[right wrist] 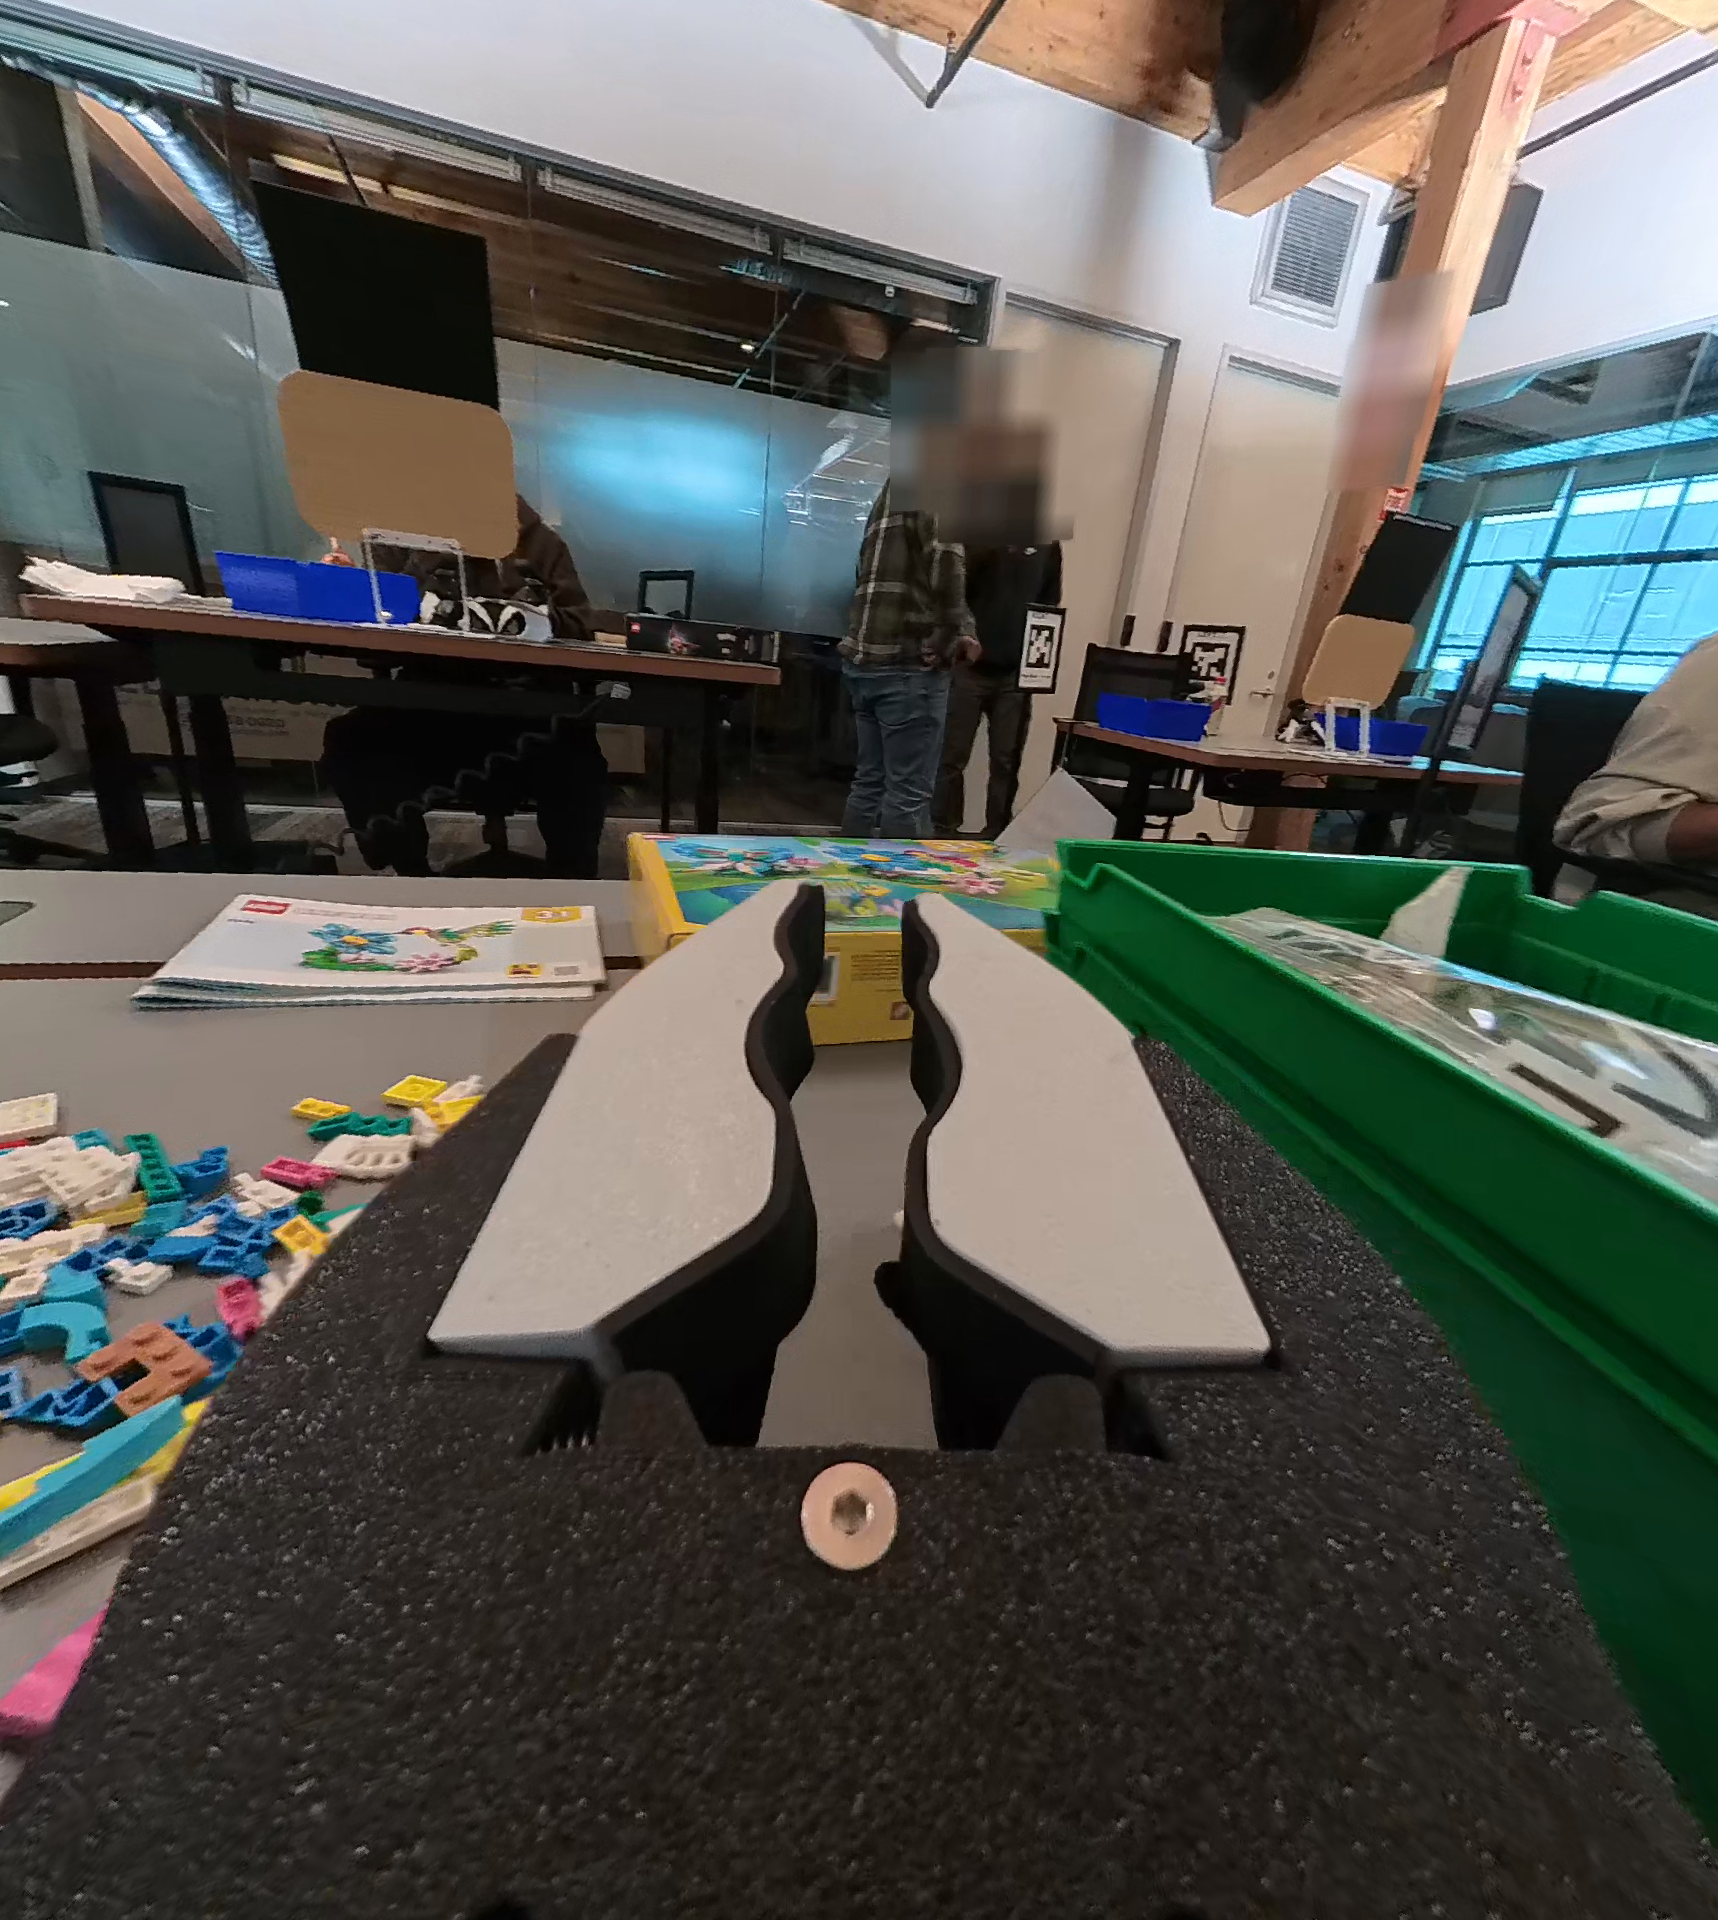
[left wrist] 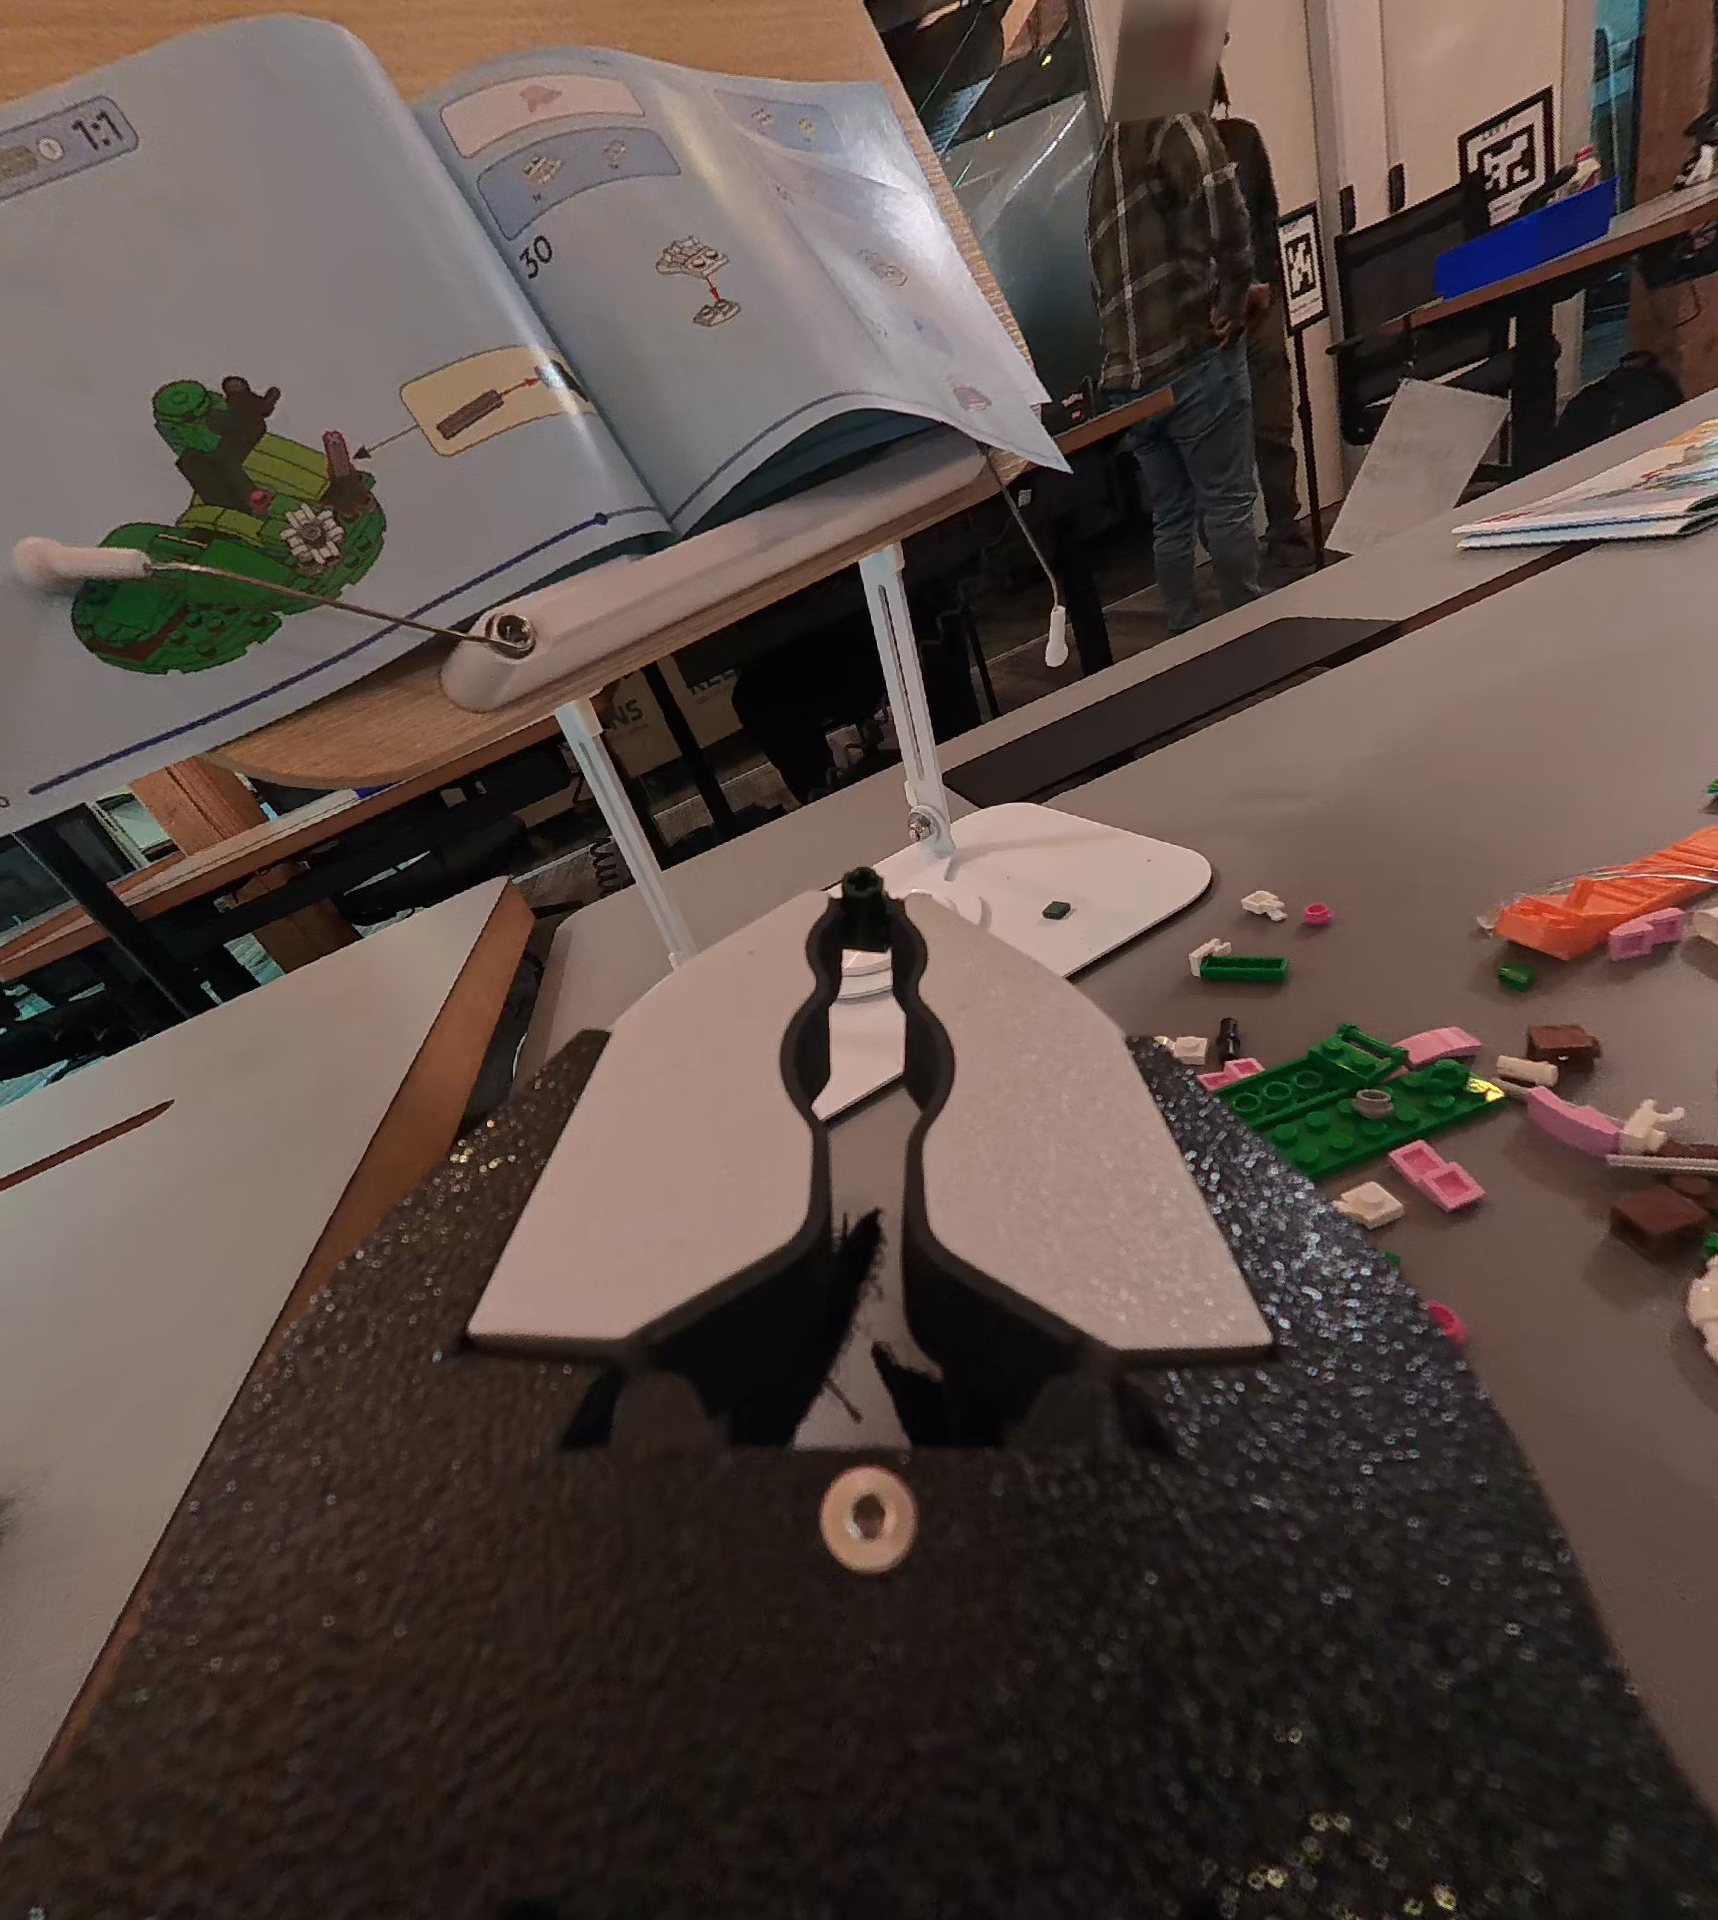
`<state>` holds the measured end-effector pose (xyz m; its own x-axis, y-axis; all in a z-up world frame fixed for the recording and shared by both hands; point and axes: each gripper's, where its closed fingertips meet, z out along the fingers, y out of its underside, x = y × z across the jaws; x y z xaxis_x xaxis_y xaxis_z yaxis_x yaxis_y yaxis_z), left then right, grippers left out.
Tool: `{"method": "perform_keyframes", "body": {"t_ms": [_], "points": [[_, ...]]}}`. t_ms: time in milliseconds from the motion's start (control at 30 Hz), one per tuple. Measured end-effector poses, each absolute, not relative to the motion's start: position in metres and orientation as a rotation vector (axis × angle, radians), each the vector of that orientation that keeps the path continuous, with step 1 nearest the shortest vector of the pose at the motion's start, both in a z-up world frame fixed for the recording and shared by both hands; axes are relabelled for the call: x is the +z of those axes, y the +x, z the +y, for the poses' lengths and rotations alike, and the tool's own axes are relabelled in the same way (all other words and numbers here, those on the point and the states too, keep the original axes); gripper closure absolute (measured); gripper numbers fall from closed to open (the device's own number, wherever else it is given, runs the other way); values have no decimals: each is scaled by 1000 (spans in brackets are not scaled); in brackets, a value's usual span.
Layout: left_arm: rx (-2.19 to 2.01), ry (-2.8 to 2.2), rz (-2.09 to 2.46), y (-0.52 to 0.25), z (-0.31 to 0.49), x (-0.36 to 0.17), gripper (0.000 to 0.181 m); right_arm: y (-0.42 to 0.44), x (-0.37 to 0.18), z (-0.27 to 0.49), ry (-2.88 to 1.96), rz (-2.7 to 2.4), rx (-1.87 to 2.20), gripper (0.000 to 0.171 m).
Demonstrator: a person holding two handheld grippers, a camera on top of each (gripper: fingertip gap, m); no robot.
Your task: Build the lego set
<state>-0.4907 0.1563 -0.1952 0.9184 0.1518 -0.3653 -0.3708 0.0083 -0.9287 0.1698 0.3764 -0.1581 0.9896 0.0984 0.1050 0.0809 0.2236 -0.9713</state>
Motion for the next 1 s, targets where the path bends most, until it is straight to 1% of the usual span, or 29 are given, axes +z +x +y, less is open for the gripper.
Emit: {"method": "perform_keyframes", "body": {"t_ms": [433, 1000], "points": [[416, -1513, 195, -489, 158, -196, 173, 124, -186, 393, -1410, -298, 23, 160], [405, -1516, 191, -489, 158, -197, 173, 120, -190, 395, -1422, -314, 46, 160]]}}
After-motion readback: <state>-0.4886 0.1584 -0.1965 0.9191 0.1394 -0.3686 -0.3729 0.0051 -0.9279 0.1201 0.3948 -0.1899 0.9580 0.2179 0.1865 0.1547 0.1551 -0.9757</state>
